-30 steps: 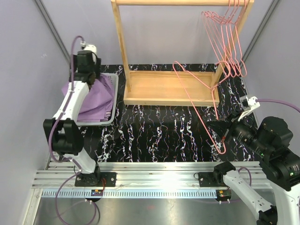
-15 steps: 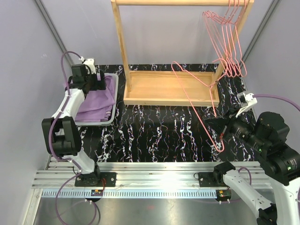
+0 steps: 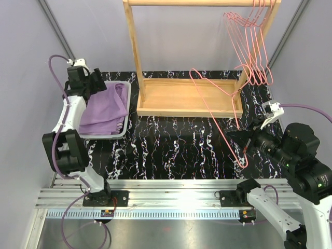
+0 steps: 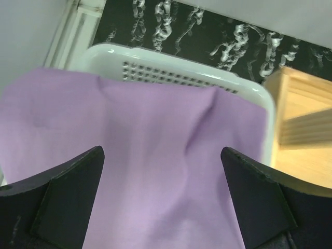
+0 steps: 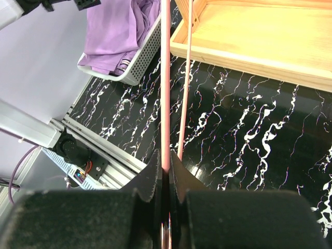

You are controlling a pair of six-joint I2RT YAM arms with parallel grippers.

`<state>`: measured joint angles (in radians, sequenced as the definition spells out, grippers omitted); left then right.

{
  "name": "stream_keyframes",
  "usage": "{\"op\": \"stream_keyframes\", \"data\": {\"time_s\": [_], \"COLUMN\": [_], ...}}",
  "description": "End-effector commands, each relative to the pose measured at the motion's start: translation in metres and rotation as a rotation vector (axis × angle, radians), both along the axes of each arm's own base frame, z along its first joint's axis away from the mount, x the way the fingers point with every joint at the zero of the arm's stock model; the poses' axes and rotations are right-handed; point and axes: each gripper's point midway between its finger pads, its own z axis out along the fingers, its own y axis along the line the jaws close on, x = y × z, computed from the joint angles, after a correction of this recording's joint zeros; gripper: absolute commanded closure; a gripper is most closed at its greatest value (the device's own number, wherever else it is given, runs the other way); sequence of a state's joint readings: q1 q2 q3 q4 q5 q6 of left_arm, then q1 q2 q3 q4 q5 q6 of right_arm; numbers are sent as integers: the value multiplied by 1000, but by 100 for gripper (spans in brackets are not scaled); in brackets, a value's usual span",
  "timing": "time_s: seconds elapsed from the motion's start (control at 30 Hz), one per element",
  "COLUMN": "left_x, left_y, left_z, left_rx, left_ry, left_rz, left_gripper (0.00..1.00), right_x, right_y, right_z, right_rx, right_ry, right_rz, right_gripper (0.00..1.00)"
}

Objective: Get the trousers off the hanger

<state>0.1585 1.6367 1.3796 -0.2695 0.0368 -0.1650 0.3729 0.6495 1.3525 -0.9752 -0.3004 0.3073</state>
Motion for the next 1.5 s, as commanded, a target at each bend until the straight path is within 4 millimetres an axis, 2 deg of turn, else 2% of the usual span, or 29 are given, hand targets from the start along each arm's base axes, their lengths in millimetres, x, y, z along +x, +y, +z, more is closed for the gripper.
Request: {"op": "stream_keyframes", "data": {"time_s": [0.0,0.07,0.1,0.13,0.2,0.23,0.33,0.43,0.53,0.57,0.63,0.67,0.77,0.8,0.87,0.9,0.97,1.0,1.1,1.13,1.2,1.23,1.27,1.3,1.33,1.37,1.4,1.43,1.47], "left_x": [20,23,26,26,20,7,-2,-7,2,7,14,18,22,18,13,6,-4,-17,-41,-60,-83,-106,-117,-126,-152,-161,-174,-182,-202], "left_y": [-2,-7,-15,-17,-27,-33,-28,-24,-25,-26,-30,-31,-33,-33,-35,-37,-40,-43,-55,-61,-69,-78,-81,-85,-87,-87,-88,-86,-82], "left_z": [-37,-59,-92,-105,-144,-161,-183,-187,-164,-136,-103,-69,-12,20,56,78,106,131,155,175,189,196,198,182,199,195,194,180,188], "left_rx": [-99,-129,-167,-186,-167,-146,-108,-100,-111,-117,-130,-130,-131,-120,-121,-123,-147,-155,-200,-206,-211,-203,-190,-190,-169,-161,-153,-144,-111], "left_ry": [107,190,265,308,444,539,640,649,580,511,420,335,187,116,41,-4,-65,-119,-174,-226,-274,-317,-336,-310,-377,-381,-391,-373,-415], "left_rz": [30,17,-12,-21,-83,-100,-115,-109,-93,-84,-93,-90,-91,-86,-89,-84,-72,-75,-94,-112,-135,-160,-169,-173,-184,-185,-182,-175,-157], "left_gripper": [1,1,1,1,1,1,1,1,1,1,1,1,1,1,1,1,1,1,1,1,1,1,1,1,1,1,1,1,1], "right_x": [3,3,3,3,3,3,3,7,13,15,23,26,42,51,64,74,89,97,120,126,143,149,162,168,175,188,195,201,215], "right_y": [3,5,6,7,9,8,8,11,10,8,3,2,-2,-1,-9,-8,-16,-16,-22,-27,-27,-30,-27,-31,-32,-30,-36,-36,-34], "right_z": [10,10,11,11,11,11,8,2,-1,-1,1,7,15,13,22,20,30,29,43,55,58,71,69,82,86,83,95,98,92], "right_rx": [15,17,19,24,27,25,26,30,10,4,-14,-16,-53,-72,-104,-123,-151,-166,-190,-191,-210,-209,-223,-223,-231,-248,-256,-261,-283], "right_ry": [-39,-38,-39,-38,-37,-39,-36,-25,-20,-23,-33,-51,-72,-67,-97,-87,-120,-115,-152,-186,-186,-217,-206,-236,-246,-237,-262,-268,-248], "right_rz": [11,22,29,34,41,40,39,44,28,14,-23,-34,-70,-81,-136,-146,-207,-218,-292,-326,-358,-383,-392,-424,-440,-453,-489,-495,-501], "right_gripper": [100,100,100,100,100,100,100,100,100,100,100,100,100,100,100,100,100,100,100,100,100,100,100,100,100,100,100,100,100]}}
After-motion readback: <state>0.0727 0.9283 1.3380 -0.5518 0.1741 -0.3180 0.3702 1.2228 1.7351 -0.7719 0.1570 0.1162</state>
